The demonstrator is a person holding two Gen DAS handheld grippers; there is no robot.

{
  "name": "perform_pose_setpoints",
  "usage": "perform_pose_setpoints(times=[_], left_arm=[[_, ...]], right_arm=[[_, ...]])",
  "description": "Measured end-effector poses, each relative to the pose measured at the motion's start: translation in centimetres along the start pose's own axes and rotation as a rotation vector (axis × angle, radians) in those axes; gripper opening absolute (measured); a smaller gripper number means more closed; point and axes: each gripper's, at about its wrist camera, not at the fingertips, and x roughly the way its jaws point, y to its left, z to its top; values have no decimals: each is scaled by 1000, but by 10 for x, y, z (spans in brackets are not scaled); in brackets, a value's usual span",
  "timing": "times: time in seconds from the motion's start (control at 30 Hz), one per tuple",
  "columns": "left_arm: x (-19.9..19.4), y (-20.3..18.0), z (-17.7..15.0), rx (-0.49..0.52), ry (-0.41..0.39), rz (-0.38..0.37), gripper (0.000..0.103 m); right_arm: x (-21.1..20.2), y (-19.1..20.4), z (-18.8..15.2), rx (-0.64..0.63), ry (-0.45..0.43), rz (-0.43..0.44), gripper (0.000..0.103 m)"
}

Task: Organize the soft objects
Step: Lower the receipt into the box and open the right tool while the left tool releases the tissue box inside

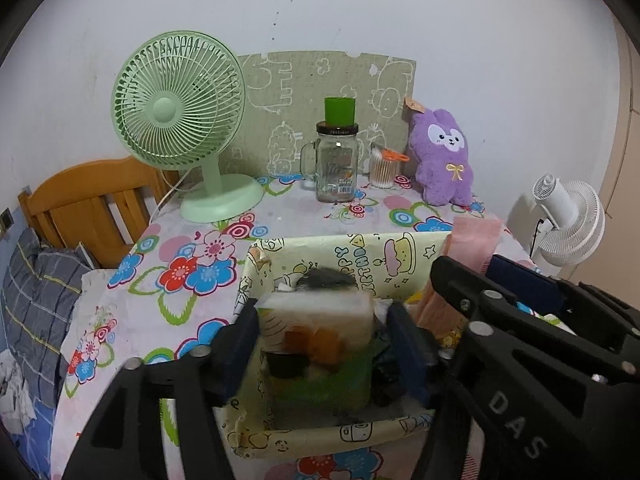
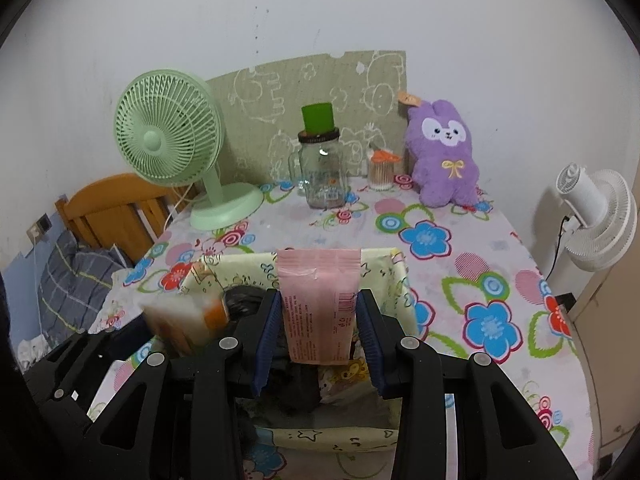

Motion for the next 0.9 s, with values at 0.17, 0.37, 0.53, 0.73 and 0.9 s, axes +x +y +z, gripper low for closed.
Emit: perform_pose_setpoints(times=[0.17,0.37,0.53,0.73,0.9], left_arm=[[0,-1,-2,10,-7,3,85],[5,2,-2,1,10,0,89],[8,4,-2,-9,23,11,89],[3,5,-2,-19,11,-2,97],[-2,2,-2,-29,21,-8,101]], right_arm=[[6,2,-2,1,14,4,42],[11,4,-3,-4,26,10,42],[15,6,-3,-20,37,20,44],[4,5,-3,-24,-4,17,83],[-6,2,-3,-12,-15,14,83]])
